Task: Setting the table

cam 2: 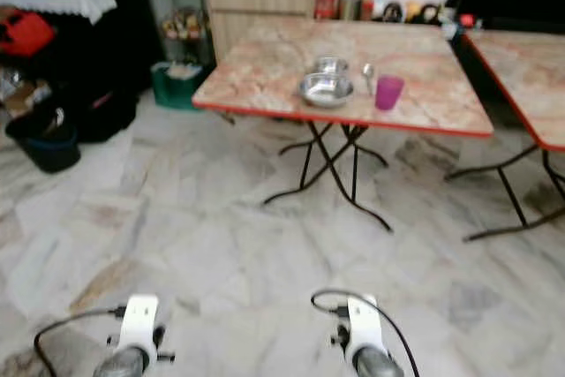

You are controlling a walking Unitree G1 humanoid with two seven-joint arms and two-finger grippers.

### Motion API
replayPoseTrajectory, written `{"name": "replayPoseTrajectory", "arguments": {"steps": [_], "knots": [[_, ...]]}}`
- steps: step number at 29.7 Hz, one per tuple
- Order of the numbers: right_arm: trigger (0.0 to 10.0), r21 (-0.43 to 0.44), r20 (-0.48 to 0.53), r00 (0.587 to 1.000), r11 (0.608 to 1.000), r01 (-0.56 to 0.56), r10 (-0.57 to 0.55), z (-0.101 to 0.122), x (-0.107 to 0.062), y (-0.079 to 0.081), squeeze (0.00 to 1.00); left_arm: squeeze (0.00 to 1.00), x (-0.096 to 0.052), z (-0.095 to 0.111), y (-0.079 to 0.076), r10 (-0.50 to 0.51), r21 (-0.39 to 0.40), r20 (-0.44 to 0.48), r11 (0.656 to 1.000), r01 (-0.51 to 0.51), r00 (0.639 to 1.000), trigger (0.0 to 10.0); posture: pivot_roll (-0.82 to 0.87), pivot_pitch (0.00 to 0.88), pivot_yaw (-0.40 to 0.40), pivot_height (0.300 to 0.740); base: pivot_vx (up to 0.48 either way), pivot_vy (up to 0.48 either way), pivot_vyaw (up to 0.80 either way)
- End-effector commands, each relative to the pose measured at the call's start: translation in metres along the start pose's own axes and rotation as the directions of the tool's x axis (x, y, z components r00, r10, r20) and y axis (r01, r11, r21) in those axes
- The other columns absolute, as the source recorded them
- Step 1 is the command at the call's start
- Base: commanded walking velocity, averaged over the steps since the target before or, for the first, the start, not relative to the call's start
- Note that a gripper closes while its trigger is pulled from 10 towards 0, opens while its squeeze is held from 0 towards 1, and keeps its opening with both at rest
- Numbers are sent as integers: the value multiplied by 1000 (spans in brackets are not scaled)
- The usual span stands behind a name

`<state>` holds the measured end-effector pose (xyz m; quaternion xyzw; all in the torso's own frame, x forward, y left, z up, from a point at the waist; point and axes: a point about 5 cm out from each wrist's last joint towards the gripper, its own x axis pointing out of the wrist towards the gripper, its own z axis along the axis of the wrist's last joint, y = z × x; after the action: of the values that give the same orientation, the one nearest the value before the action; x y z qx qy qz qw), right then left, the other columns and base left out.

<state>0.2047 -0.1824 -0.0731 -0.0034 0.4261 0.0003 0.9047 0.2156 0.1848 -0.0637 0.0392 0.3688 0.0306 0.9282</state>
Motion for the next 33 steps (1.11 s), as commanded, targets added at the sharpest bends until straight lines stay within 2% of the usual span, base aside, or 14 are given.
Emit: {"name": "replayPoseTrajectory", "arguments": {"steps": [1,5,22,26,33], "knots": [[10000,15,14,1000,1000,-2,1,5,1,2,0,0,1,1,3,8,-12,-5,1000,-8,1000,10000,2,0,-42,732,274,0,-800],[10000,12,16,1000,1000,0,0,5,1,1,0,0,0,1,3,11,-17,-5,1000,-11,1000,10000,3,0,-43,732,274,0,-800],[10000,-1,12,1000,1000,13,-13,3,0,-2,0,0,-1,-3,4,9,-27,-13,1000,-10,1000,10000,-6,0,-37,732,272,0,0],[10000,1,4,1000,1000,20,-20,1,0,-3,0,0,-1,-5,3,3,-20,-19,1000,-4,1000,10000,-10,0,-35,732,271,0,-714],[10000,-14,12,1000,1000,15,-15,2,0,-3,0,0,-1,-5,2,-2,-17,-23,1000,2,1000,10000,-12,0,-35,732,272,0,0]]}}
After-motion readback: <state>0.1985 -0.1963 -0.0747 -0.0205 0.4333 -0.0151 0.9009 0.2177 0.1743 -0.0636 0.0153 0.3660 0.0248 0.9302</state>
